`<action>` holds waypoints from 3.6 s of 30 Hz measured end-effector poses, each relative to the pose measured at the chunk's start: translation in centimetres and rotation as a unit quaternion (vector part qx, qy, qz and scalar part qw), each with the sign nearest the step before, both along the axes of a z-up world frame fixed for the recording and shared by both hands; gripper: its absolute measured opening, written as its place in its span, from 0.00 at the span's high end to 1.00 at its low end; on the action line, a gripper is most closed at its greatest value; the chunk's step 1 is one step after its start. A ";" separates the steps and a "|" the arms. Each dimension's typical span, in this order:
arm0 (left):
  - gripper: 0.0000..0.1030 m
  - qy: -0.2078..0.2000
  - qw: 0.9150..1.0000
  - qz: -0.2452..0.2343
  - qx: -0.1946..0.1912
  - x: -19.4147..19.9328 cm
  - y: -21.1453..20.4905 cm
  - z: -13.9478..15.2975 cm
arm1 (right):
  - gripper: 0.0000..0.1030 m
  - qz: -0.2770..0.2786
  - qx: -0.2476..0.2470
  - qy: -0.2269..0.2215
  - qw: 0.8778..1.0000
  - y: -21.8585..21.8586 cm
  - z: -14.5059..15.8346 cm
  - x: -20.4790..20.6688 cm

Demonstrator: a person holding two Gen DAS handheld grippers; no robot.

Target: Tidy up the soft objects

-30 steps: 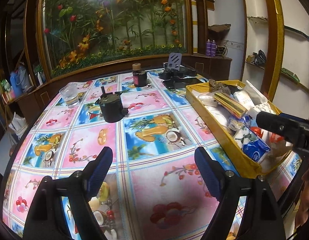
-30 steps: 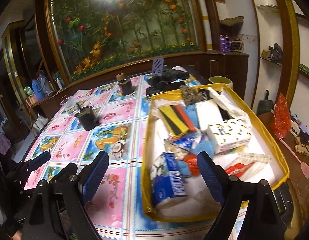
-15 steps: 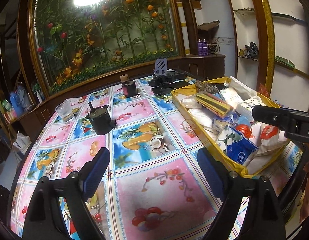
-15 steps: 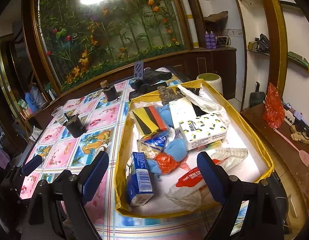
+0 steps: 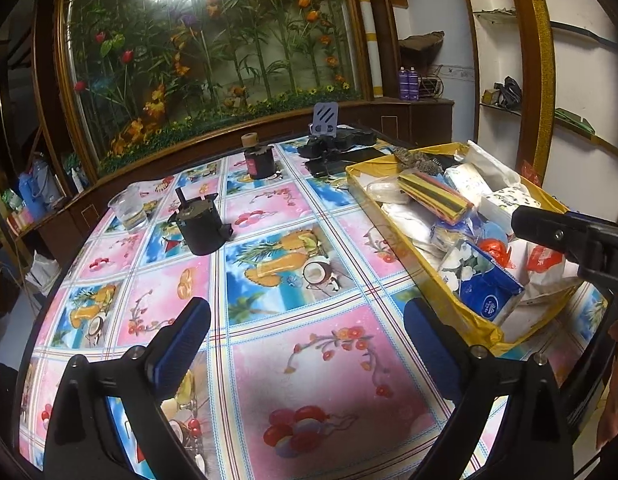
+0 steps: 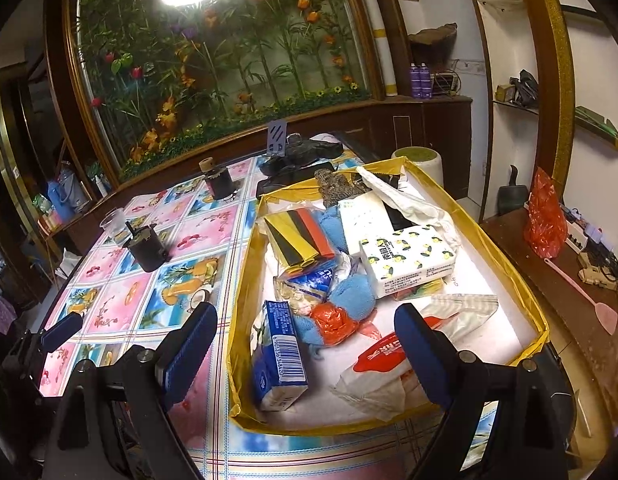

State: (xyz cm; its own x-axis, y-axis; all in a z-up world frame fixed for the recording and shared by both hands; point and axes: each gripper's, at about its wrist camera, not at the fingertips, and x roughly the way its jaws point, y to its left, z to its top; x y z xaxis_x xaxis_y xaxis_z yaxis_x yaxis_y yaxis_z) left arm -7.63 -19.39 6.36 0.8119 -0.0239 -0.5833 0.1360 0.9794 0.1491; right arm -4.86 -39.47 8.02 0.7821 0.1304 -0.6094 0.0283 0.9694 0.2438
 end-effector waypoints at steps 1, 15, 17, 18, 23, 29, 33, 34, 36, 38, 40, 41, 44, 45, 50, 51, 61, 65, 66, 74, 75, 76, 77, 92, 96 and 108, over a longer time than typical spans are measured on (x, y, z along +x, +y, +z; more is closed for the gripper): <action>0.06 0.001 1.000 -0.002 -0.002 -0.1 0.0 0.0 | 0.10 -0.002 0.001 0.001 1.000 0.0 -0.1 0.0; 0.05 0.000 1.000 -0.009 0.000 -2.7 1.6 0.2 | 0.10 0.012 -0.004 -0.002 1.000 3.0 0.5 1.1; 0.05 0.003 1.000 -0.004 -0.003 -2.6 2.2 0.3 | 0.10 0.020 -0.007 -0.002 1.000 4.0 0.5 1.2; 0.05 0.004 1.000 -0.001 -0.005 -2.7 2.5 0.3 | 0.10 0.023 -0.008 -0.001 1.000 4.4 0.5 1.3; 0.03 0.014 1.000 0.014 -0.012 -2.5 4.1 0.2 | 0.10 0.035 -0.017 -0.003 0.999 5.9 0.6 1.4; 0.02 0.017 0.999 0.022 -0.017 -2.8 5.2 0.3 | 0.10 0.040 -0.025 -0.002 0.999 6.6 0.6 1.4; 0.00 0.019 0.999 0.030 0.000 -3.0 5.5 0.7 | 0.10 0.039 -0.024 -0.005 0.999 6.9 0.9 1.3; 0.00 0.016 0.999 0.030 0.000 -3.2 5.6 0.8 | 0.10 0.040 -0.023 -0.006 0.999 7.0 0.9 1.3; 0.00 0.015 0.999 0.029 -0.007 -3.4 5.9 0.8 | 0.10 0.042 -0.024 -0.007 0.999 7.2 1.0 1.1; 0.00 0.016 0.999 0.032 -0.008 -3.5 6.0 0.9 | 0.10 0.046 -0.026 -0.006 0.999 7.6 1.1 1.0; 0.00 0.015 0.999 0.036 -0.006 -3.6 6.2 1.1 | 0.10 0.047 -0.027 -0.006 0.998 7.8 1.2 0.7; 0.00 0.015 0.999 0.038 -0.008 -3.7 6.3 1.2 | 0.10 0.048 -0.028 -0.008 0.998 7.8 1.3 0.6; 0.00 0.011 0.999 0.044 -0.012 -4.2 6.7 1.5 | 0.10 0.048 -0.026 -0.011 0.998 7.9 1.6 0.3; 0.00 0.008 0.999 0.048 -0.010 -4.4 6.9 1.6 | 0.10 0.048 -0.026 -0.012 0.998 7.9 1.6 0.2; 0.00 0.002 0.998 0.057 -0.003 -5.0 7.3 1.5 | 0.10 0.049 -0.023 -0.014 0.998 8.0 1.4 -0.5; 0.00 0.001 0.998 0.056 -0.006 -5.2 7.3 1.4 | 0.10 0.049 -0.024 -0.013 0.998 8.0 1.3 -0.7; 0.00 0.016 0.998 0.049 -0.031 -5.3 6.2 0.2 | 0.10 0.013 -0.025 -0.014 1.000 5.1 0.9 -3.4; 0.00 0.017 0.999 0.043 -0.029 -5.6 5.3 0.3 | 0.10 0.006 -0.023 -0.022 0.999 4.3 1.7 -4.4; 0.00 0.016 0.999 0.043 -0.028 -5.7 5.1 0.3 | 0.09 0.006 -0.024 -0.025 0.999 4.3 1.9 -4.6; 0.00 0.021 0.999 0.044 -0.023 -6.5 4.1 0.5 | 0.09 0.005 -0.019 -0.034 0.999 3.7 2.5 -6.3; 0.00 0.020 0.999 0.043 -0.021 -6.7 3.9 0.6 | 0.09 0.002 -0.017 -0.035 0.999 3.6 2.6 -6.5; 0.00 0.017 0.999 0.041 -0.019 -6.9 3.7 0.8 | 0.09 0.001 -0.014 -0.036 0.999 3.3 2.8 -6.7; 0.00 0.013 0.999 0.040 -0.017 -7.2 3.4 1.0 | 0.09 0.000 -0.011 -0.037 0.999 3.1 2.9 -6.9; 0.00 -0.020 0.999 0.019 0.017 -9.4 0.6 2.3 | 0.05 -0.008 -0.004 -0.049 0.999 1.9 3.9 -9.4; 0.00 -0.026 0.999 0.017 0.022 -9.7 0.2 2.3 | 0.05 -0.010 -0.001 -0.050 0.999 1.6 3.7 -9.5; 0.00 -0.018 0.999 0.012 0.027 -9.5 -0.2 2.1 | 0.05 -0.011 0.005 -0.037 0.999 1.1 2.7 -8.9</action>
